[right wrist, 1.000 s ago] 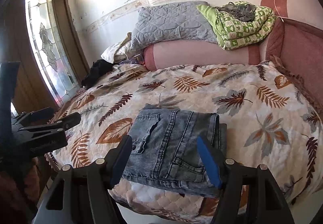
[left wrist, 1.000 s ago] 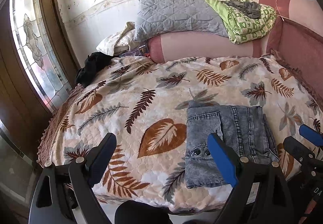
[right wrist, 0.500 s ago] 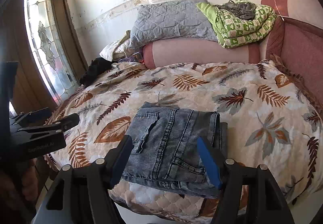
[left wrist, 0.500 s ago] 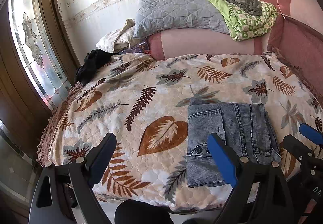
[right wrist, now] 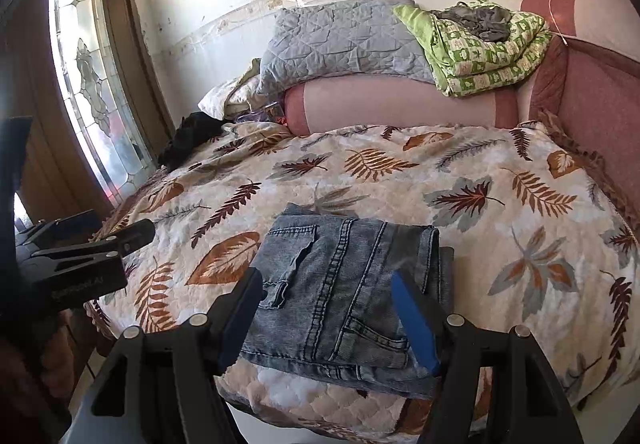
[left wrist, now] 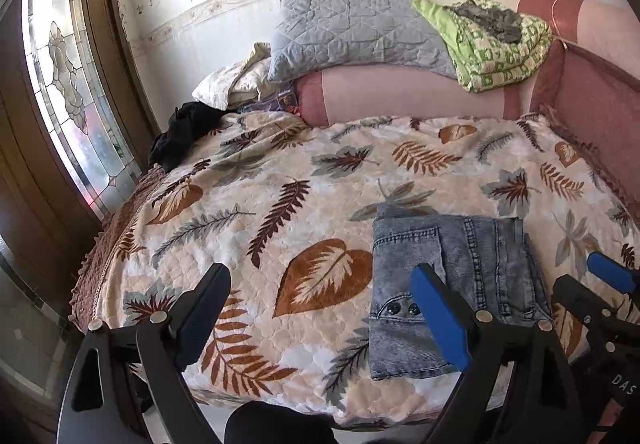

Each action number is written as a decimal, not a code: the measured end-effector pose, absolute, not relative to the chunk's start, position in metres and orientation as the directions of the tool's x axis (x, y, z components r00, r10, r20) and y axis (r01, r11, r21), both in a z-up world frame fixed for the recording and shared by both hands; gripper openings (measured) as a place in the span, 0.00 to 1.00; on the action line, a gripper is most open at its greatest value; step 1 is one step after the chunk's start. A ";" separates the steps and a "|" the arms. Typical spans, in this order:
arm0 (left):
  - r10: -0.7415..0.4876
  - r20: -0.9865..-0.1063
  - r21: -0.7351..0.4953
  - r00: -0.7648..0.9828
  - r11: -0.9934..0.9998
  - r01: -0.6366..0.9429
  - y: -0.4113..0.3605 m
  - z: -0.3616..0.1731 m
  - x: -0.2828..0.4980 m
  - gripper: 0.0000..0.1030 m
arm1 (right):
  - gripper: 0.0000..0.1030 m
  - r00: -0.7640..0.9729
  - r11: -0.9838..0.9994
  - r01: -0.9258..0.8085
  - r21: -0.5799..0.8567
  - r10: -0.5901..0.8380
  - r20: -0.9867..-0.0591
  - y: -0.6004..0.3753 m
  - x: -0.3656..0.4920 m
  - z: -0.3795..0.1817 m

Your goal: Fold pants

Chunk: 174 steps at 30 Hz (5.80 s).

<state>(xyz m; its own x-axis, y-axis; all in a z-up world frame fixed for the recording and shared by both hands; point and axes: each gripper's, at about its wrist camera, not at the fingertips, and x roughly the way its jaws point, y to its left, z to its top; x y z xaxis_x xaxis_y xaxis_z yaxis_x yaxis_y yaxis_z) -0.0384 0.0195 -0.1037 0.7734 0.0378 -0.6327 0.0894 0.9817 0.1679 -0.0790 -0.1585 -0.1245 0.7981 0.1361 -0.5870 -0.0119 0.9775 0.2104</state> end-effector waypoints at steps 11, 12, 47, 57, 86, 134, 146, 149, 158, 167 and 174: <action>0.056 -0.558 0.165 0.828 0.985 0.045 0.030 -0.082 -0.053 0.89 | 0.68 0.816 0.980 -0.015 0.197 0.126 -0.564 -0.153 -0.083 -0.113; 0.060 -0.552 0.166 0.831 0.985 0.039 0.030 -0.081 -0.054 0.89 | 0.68 0.820 0.980 -0.016 0.196 0.125 -0.559 -0.152 -0.085 -0.111; 0.093 -0.483 0.166 0.871 0.986 -0.014 0.035 -0.070 -0.061 0.94 | 0.68 0.827 0.977 0.010 0.212 0.110 -0.551 -0.158 -0.083 -0.115; 0.081 -0.482 0.157 0.872 0.988 -0.005 0.035 -0.071 -0.060 0.94 | 0.68 0.819 0.977 0.014 0.213 0.111 -0.563 -0.157 -0.080 -0.120; 0.059 -0.478 0.148 0.876 0.989 0.014 0.036 -0.065 -0.064 0.94 | 0.68 0.821 0.979 -0.007 0.203 0.121 -0.558 -0.151 -0.079 -0.117; 0.001 -0.511 0.112 0.860 0.991 0.066 0.040 -0.071 -0.059 0.94 | 0.68 0.810 0.984 -0.037 0.174 0.132 -0.572 -0.144 -0.076 -0.122; 0.000 -0.525 0.097 0.851 0.993 0.060 0.050 -0.076 -0.050 0.94 | 0.68 0.801 0.985 -0.049 0.164 0.136 -0.583 -0.135 -0.068 -0.123; 0.005 -0.531 0.092 0.848 0.994 0.052 0.054 -0.079 -0.045 0.94 | 0.68 0.794 0.985 -0.056 0.162 0.142 -0.591 -0.131 -0.063 -0.125; -0.003 -0.627 0.046 0.779 0.998 0.040 0.071 -0.107 -0.015 0.94 | 0.68 0.768 0.980 -0.062 0.190 0.168 -0.618 -0.128 -0.044 -0.139; 0.077 -0.798 -0.012 0.598 0.989 -0.144 0.117 -0.169 0.054 0.94 | 0.68 0.755 0.959 0.172 0.226 0.019 -0.655 -0.224 -0.022 -0.158; 0.247 -0.805 0.085 0.540 0.948 -0.307 0.140 -0.190 0.087 0.94 | 0.68 0.720 0.877 0.402 0.262 -0.126 -0.682 -0.323 -0.020 -0.174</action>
<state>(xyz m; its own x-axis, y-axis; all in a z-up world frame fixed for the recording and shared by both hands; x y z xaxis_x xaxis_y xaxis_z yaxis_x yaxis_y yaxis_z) 0.0873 0.1398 -0.1895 0.5401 0.2470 -0.8046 -0.3067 0.9480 0.0851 -0.0204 -0.3228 -0.1736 0.7202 -0.1261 -0.6822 0.4018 0.8774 0.2620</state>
